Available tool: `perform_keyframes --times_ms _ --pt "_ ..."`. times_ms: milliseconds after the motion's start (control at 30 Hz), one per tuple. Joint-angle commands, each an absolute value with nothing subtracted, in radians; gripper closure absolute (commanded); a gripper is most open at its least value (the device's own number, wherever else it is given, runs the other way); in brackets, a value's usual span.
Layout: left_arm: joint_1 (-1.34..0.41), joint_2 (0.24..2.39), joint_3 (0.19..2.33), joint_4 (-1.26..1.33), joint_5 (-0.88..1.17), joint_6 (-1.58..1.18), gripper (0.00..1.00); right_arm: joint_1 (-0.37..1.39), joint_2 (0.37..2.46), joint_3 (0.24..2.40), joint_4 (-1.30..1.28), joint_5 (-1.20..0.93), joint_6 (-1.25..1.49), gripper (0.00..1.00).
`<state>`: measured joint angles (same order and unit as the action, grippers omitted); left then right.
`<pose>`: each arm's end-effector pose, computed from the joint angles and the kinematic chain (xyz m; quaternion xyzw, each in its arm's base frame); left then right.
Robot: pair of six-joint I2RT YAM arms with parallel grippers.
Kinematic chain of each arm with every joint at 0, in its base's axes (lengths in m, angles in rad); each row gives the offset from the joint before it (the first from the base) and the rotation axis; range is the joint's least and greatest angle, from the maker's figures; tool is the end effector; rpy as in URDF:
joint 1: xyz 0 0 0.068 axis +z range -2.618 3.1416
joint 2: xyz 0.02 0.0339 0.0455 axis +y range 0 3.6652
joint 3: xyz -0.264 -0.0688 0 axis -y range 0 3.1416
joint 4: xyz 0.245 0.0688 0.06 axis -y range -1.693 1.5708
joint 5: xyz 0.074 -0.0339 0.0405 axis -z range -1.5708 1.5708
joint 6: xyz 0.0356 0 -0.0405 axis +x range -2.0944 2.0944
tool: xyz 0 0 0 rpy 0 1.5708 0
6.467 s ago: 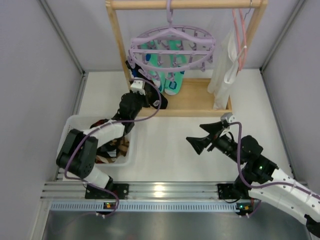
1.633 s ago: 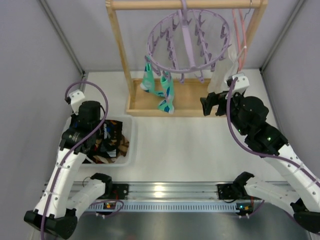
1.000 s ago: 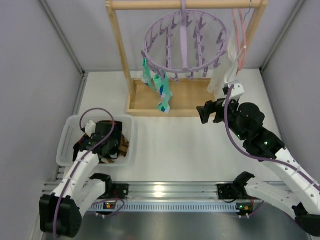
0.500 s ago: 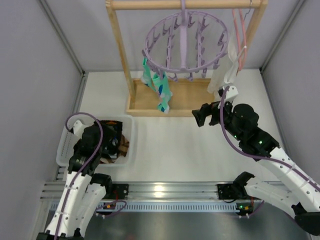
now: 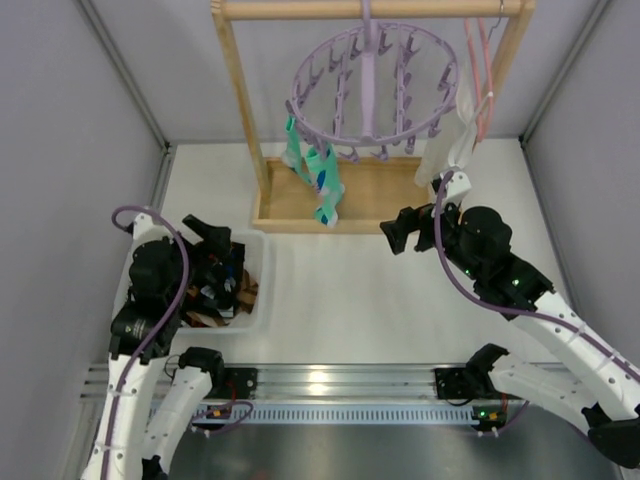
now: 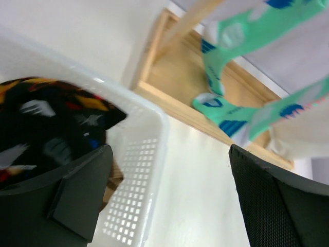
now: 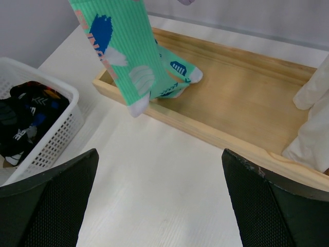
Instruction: Remove the socks clipped to the hanger
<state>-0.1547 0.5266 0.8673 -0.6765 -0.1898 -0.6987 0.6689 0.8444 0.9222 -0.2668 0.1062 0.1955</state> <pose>0.1053 -0.0096 0.3487 -0.2709 0.7671 -0.1682 0.5567 0.1527 0.1159 0.3692 -0.1476 0.7561 0.2294 0.5950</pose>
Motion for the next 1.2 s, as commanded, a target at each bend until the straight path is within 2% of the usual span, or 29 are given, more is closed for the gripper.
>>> perform_keyframes --times_ms 0,33,133,300,400,500,700,867,967,1067,1100,1167 --pt "-0.15 0.641 0.861 -0.471 0.139 -0.6 0.02 0.655 0.819 0.887 -0.17 0.083 0.221 0.0" --pt "-0.152 0.676 0.838 -0.404 0.26 -0.591 0.02 0.655 0.802 0.874 -0.149 0.071 0.23 0.01" --pt "-0.172 0.722 0.74 -0.131 0.325 -0.589 0.02 0.655 0.764 0.835 -0.121 0.063 0.241 0.01" --pt "-0.377 0.794 0.601 0.309 0.203 -0.506 0.01 0.655 0.723 0.798 -0.117 0.022 0.273 0.01" --pt "-0.515 0.906 0.62 0.417 0.146 -0.39 0.02 0.655 0.709 0.752 -0.072 -0.034 0.29 0.01" --pt "-0.574 1.015 0.635 0.492 0.123 -0.344 0.02 0.657 0.698 0.713 -0.058 -0.029 0.298 0.01" --pt "-0.574 1.184 0.647 0.613 0.035 -0.273 0.02 0.655 0.663 0.672 -0.025 -0.072 0.321 0.0" --pt "-0.571 1.316 0.657 0.786 0.068 -0.264 0.03 0.655 0.649 0.687 -0.034 -0.092 0.319 0.01" --pt "-0.571 1.41 0.684 0.859 0.08 -0.27 0.07 0.655 0.629 0.698 -0.047 -0.094 0.321 0.01" --pt "-0.572 1.48 0.716 0.908 0.059 -0.267 0.17 0.655 0.611 0.698 -0.048 -0.104 0.328 0.01" --pt "-0.572 1.511 0.727 0.919 0.049 -0.258 0.21 0.657 0.601 0.696 -0.045 -0.115 0.334 0.01" --pt "-0.572 1.537 0.759 0.926 0.032 -0.247 0.39 0.655 0.591 0.699 -0.046 -0.12 0.339 0.01"
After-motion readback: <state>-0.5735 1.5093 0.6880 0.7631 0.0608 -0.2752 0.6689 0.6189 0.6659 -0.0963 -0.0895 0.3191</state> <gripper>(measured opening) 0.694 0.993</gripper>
